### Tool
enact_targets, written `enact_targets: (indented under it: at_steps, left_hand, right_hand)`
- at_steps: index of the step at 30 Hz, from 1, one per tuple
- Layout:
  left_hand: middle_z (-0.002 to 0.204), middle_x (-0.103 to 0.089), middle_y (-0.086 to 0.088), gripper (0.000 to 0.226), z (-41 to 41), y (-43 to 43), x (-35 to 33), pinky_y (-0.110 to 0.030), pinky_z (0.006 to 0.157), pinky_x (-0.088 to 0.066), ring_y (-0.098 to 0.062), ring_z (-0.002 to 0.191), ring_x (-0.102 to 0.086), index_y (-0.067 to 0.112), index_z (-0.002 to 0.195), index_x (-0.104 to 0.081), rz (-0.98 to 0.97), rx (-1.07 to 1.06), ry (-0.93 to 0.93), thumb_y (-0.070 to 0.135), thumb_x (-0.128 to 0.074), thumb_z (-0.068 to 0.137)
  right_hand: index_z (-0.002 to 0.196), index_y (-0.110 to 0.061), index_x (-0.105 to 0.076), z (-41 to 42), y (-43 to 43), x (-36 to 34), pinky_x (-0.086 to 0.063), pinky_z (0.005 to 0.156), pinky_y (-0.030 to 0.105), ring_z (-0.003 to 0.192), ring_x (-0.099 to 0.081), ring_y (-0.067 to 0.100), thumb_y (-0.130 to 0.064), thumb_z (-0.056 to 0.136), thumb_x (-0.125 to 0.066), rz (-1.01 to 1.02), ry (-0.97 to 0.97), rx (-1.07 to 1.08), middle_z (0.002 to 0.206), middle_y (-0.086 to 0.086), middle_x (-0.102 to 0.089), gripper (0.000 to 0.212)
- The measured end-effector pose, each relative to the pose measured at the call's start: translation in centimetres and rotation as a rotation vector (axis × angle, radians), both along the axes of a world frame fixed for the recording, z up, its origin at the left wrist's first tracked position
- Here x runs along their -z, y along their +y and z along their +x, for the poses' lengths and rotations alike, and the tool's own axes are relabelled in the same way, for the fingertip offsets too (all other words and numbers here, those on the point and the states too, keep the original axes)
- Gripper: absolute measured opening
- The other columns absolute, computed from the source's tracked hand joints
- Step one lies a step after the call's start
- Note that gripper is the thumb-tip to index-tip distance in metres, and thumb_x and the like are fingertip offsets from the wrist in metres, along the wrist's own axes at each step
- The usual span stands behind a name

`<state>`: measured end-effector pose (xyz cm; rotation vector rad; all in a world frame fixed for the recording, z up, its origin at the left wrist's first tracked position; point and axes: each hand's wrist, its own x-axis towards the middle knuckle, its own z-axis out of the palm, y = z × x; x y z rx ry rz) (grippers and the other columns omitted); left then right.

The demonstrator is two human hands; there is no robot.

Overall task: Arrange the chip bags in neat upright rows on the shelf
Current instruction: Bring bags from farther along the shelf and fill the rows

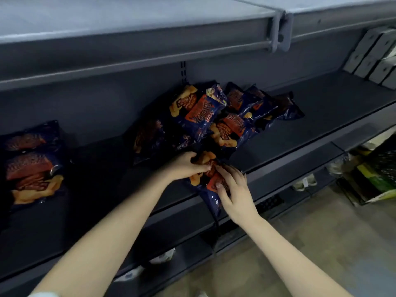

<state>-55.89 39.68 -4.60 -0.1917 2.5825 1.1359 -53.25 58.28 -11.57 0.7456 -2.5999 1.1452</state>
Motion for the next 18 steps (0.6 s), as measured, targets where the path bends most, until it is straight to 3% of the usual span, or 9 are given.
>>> enact_targets:
  at_steps: [2, 6, 8, 9, 12, 14, 16, 18]
  left_hand:
    - [0.137, -0.05, -0.002, 0.075, 0.4, -0.2, 0.4, -0.027, 0.093, -0.038, -0.015, 0.12, -0.048, 0.017, 0.137, -0.044, 0.043, -0.014, -0.062, 0.053, -0.069, 0.076]
    - [0.127, -0.049, 0.009, 0.077, 1.7, -0.4, 0.5, -0.03, 0.092, -0.04, -0.009, 0.112, -0.046, 0.02, 0.137, -0.039, 0.234, -0.097, -0.074, 0.043, -0.076, 0.073]
    - [0.122, -0.056, 0.009, 0.065, 2.5, -0.6, 0.2, -0.035, 0.094, -0.045, -0.012, 0.113, -0.052, 0.025, 0.127, -0.05, 0.366, -0.138, -0.046, 0.035, -0.079, 0.07]
    - [0.115, -0.06, 0.01, 0.055, 3.0, -0.9, -0.1, -0.032, 0.086, -0.047, -0.01, 0.108, -0.055, 0.031, 0.116, -0.055, 0.407, -0.157, -0.041, 0.035, -0.08, 0.067]
    - [0.098, -0.06, 0.018, 0.048, 4.8, -2.6, -1.2, -0.019, 0.061, -0.043, 0.004, 0.086, -0.054, 0.038, 0.094, -0.056, 0.503, -0.225, -0.066, 0.043, -0.078, 0.051]
    - [0.1, -0.062, 0.016, 0.052, 6.3, -4.8, -1.6, -0.016, 0.069, -0.049, 0.002, 0.088, -0.06, 0.037, 0.096, -0.058, 0.61, -0.296, -0.034, 0.041, -0.077, 0.048]
    - [0.104, -0.064, 0.013, 0.052, 7.5, -6.8, -2.0, -0.029, 0.081, -0.051, -0.012, 0.096, -0.063, 0.038, 0.101, -0.06, 0.708, -0.376, 0.034, 0.037, -0.078, 0.052]
    - [0.095, -0.071, 0.01, 0.042, 9.4, -9.0, -2.3, -0.029, 0.064, -0.055, -0.018, 0.079, -0.069, 0.035, 0.1, -0.063, 0.82, -0.496, 0.148, 0.029, -0.076, 0.061]
  right_hand:
    - [0.131, -0.015, -0.052, 0.1, 0.6, 0.3, -0.033, 0.103, 0.056, 0.13, -0.042, 0.026, -0.043, 0.096, -0.034, -0.029, -0.002, -0.042, 0.135, 0.007, -0.051, 0.048]
    - [0.122, -0.01, -0.059, 0.2, 0.7, -0.2, -0.031, 0.104, 0.059, 0.133, -0.039, 0.026, -0.039, 0.095, -0.038, -0.13, 0.067, -0.074, 0.129, 0.002, -0.054, 0.044]
    - [0.12, -0.01, -0.06, 0.3, 0.3, -1.3, -0.031, 0.106, 0.059, 0.135, -0.037, 0.023, -0.041, 0.096, -0.036, -0.213, 0.097, -0.079, 0.128, -0.002, -0.052, 0.045]
    - [0.12, -0.011, -0.059, 0.3, 0.0, -1.8, -0.03, 0.108, 0.057, 0.136, -0.036, 0.02, -0.04, 0.097, -0.037, -0.259, 0.114, -0.082, 0.129, -0.002, -0.052, 0.043]
    - [0.122, -0.014, -0.054, 0.5, -1.4, -3.3, -0.03, 0.112, 0.044, 0.136, -0.037, 0.02, -0.036, 0.097, -0.038, -0.419, 0.135, -0.085, 0.134, -0.002, -0.049, 0.037]
    - [0.124, -0.014, -0.051, 0.7, -3.0, -3.9, -0.032, 0.111, 0.034, 0.134, -0.04, 0.019, -0.031, 0.097, -0.039, -0.528, 0.105, -0.098, 0.136, 0.0, -0.048, 0.034]
    - [0.127, -0.016, -0.047, 0.6, -4.4, -4.0, -0.034, 0.106, 0.026, 0.129, -0.043, 0.013, -0.023, 0.094, -0.039, -0.57, 0.041, -0.069, 0.134, 0.001, -0.049, 0.034]
    - [0.127, -0.021, -0.045, 0.8, -6.9, -3.9, -0.036, 0.1, 0.02, 0.122, -0.047, 0.005, -0.016, 0.091, -0.04, -0.64, -0.102, -0.067, 0.127, -0.009, -0.052, 0.037]
